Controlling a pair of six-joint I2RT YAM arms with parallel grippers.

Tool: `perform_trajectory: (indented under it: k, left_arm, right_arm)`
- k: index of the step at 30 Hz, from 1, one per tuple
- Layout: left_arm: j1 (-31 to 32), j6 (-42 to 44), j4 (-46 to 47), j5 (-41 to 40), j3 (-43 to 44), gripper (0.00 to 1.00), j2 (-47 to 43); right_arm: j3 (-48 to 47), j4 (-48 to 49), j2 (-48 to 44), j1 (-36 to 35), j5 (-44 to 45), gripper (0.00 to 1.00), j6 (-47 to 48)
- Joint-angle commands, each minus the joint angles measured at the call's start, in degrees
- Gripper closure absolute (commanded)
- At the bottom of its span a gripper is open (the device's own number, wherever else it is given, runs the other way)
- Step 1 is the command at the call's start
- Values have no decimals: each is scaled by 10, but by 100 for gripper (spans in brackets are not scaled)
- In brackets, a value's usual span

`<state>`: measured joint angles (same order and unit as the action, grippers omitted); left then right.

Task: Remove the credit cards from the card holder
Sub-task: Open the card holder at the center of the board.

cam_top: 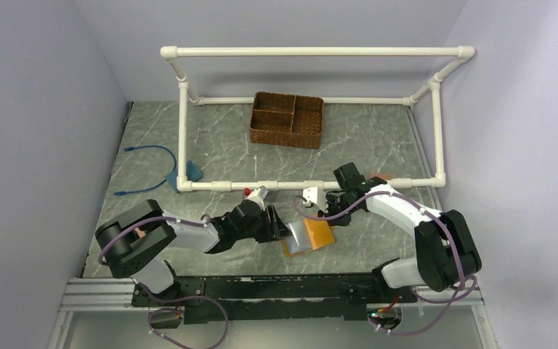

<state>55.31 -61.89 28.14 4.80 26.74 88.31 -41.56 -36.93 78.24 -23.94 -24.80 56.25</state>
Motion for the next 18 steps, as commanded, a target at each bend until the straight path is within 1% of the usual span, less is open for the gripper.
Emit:
perform_trajectory:
  k: [1, 3, 5, 7, 10, 13, 18]
  left_arm:
    - [2, -26, 47, 20, -8, 46, 26]
    - [2, -27, 86, 26, -22, 45, 23]
    - [2, -24, 128, 26, -42, 41, 11]
    - [2, -19, 138, 26, -53, 37, -8]
    - [2, -7, 99, 21, -52, 36, -38]
    - [2, 6, 61, 6, -51, 36, -71]
    - [2, 20, -10, -18, -45, 39, -136]
  right_arm:
    - [-6, 26, 9, 0, 16, 72, -27]
    - [-9, 31, 8, 2, 18, 63, -39]
    - [-15, 27, 4, 8, 9, 59, -48]
    - [-25, 19, -9, 15, -3, 56, -54]
    - [-29, 12, -39, 20, -14, 48, -53]
    - [-30, 2, -71, 24, -32, 42, -49]
    - [-28, 7, -93, 27, -33, 39, -51]
